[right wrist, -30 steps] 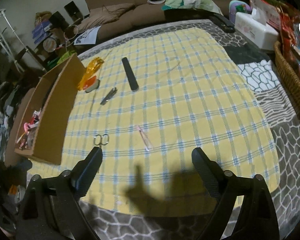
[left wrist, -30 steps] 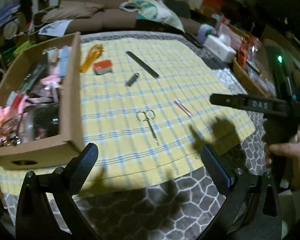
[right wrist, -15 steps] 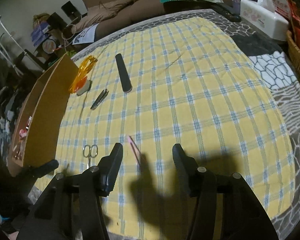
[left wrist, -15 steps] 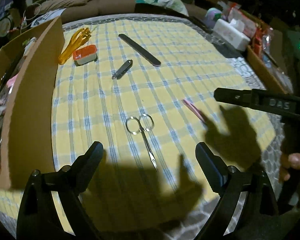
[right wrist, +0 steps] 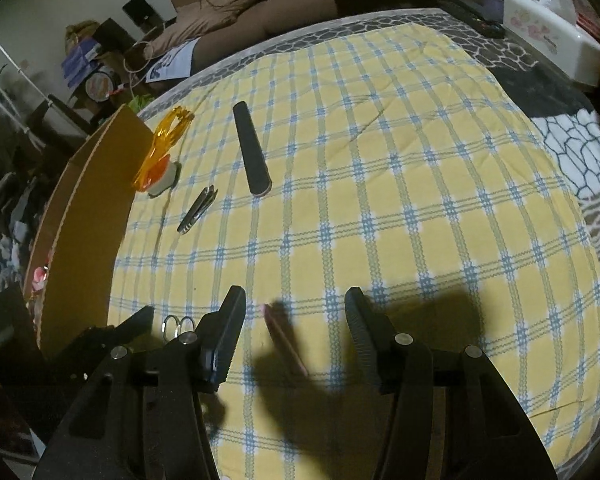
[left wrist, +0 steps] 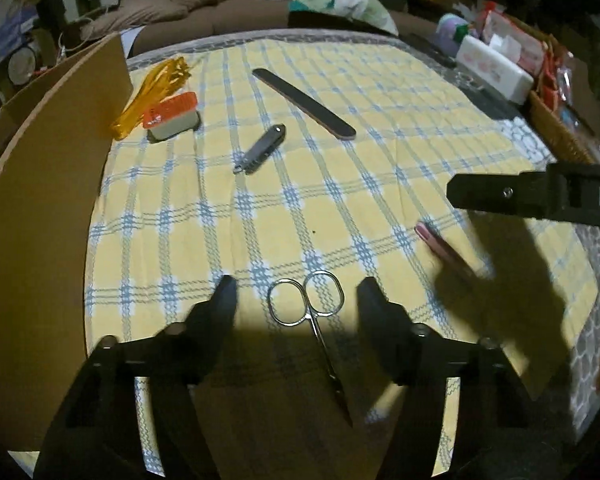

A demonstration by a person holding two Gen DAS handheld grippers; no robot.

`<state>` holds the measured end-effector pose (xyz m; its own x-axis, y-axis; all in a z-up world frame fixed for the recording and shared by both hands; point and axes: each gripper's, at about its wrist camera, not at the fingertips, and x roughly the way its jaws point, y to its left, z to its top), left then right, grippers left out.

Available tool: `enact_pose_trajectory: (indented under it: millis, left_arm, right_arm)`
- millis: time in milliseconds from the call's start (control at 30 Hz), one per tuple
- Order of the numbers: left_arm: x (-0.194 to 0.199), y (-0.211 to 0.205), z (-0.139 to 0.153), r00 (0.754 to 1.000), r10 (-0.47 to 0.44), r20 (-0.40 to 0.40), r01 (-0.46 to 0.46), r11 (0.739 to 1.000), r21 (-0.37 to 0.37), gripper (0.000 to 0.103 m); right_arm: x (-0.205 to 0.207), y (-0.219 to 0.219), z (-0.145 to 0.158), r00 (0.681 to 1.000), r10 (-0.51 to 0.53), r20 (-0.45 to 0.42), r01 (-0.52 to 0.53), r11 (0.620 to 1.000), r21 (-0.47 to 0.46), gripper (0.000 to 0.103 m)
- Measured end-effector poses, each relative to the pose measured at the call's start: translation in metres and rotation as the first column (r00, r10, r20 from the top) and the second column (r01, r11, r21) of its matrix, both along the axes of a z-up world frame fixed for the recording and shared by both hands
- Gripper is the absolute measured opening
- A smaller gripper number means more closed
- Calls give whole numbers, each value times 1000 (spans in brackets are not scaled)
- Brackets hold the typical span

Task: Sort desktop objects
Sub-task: 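Move both tools over the cloth toward the pink tweezers and black file, then close the right tool on the pink tweezers lying on the cloth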

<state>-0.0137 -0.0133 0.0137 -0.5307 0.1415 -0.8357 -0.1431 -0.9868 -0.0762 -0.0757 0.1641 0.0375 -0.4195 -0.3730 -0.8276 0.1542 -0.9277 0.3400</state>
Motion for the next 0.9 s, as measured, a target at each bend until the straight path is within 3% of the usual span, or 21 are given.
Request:
enact_pose_trajectory:
  millis: [33, 100, 300, 400, 500, 600, 667, 800, 900]
  left_arm:
    - [-1, -3, 1, 1000, 12, -2, -12, 1000, 0, 30]
    - [-2, -12, 3, 1000, 27, 9, -27, 999, 31, 17]
    - [1, -31, 10, 998, 56, 28, -59, 992, 114, 13]
    - [2, -34, 17, 999, 50, 15, -52, 990, 133, 6]
    - [3, -37, 25, 999, 46, 0, -45, 988, 148, 4]
    - [4, -41, 31, 999, 49, -5, -47, 983, 179, 4]
    - [4, -42, 34, 999, 48, -7, -46, 981, 189, 4]
    - [3, -43, 42, 999, 39, -16, -35, 977, 212, 4]
    - [2, -42, 41, 1000, 27, 0, -27, 978, 207, 5]
  right_arm:
    - [0, -1, 1, 1000, 2, -3, -2, 1000, 4, 54]
    - [1, -1, 3, 1000, 6, -10, -5, 1000, 11, 54]
    - [5, 2, 6, 1000, 6, -10, -6, 1000, 3, 54]
    - [6, 0, 6, 1000, 20, -9, -20, 1000, 0, 54]
    - [10, -7, 5, 998, 61, -16, -60, 998, 25, 54]
    - [12, -18, 0, 994, 106, -18, -105, 993, 61, 45]
    - [14, -28, -5, 990, 142, -23, -139, 984, 108, 45]
    - [15, -45, -21, 980, 197, -14, -188, 953, 237, 31]
    - [20, -55, -24, 972, 230, -44, -206, 927, 313, 30]
